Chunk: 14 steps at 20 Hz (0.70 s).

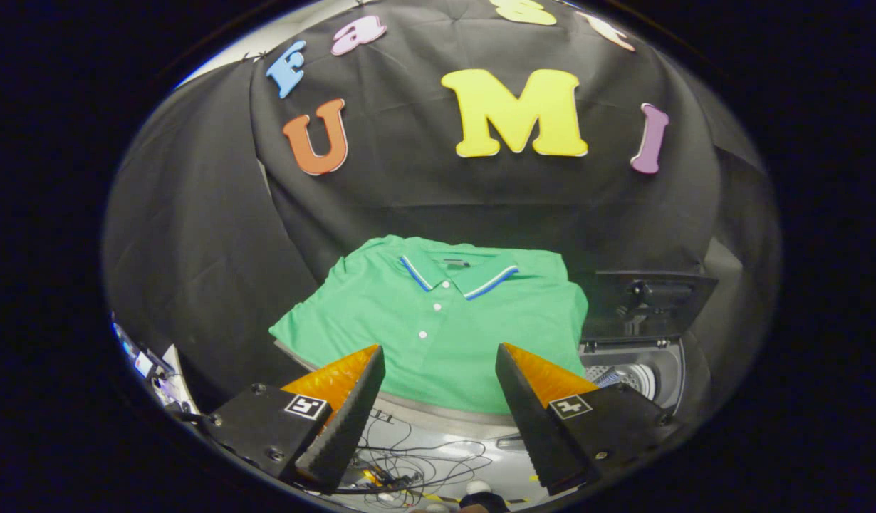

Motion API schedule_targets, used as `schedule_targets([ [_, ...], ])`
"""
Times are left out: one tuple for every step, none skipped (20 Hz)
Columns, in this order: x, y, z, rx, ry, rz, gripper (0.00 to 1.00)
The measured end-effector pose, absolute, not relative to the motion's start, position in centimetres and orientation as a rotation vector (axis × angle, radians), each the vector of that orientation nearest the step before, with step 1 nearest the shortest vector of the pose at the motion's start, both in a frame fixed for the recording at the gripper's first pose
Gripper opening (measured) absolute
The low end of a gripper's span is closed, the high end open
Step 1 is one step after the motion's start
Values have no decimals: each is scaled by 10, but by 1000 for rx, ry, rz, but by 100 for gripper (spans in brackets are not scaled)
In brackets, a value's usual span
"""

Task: Put the clothes into the washing machine and then close the washing machine lid.

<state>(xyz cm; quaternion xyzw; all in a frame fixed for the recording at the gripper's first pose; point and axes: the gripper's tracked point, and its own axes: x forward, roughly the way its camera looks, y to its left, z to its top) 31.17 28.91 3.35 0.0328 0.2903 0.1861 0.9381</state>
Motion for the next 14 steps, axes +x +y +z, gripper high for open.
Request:
schedule_targets([
  [322,295,34,59,613,389,98],
  [332,300,32,50,646,385,98],
  [342,306,32,43,669,387,98],
  [352,309,30,23,704,382,98],
  [362,310,28,13,734,367,98],
  [372,315,25,4,769,362,98],
  [379,318,24,0,804,356,98],
  [384,322,21,-10,846,355,98],
  [388,323,17,-11,889,344,98],
  [393,329,10,-10,943,353,98],
  [393,330,3,4,1018,348,98],
  [393,334,-1,30,1080,330,98],
  [396,336,-7,36,1124,320,98],
  [402,338,-11,24,1144,316,98],
])
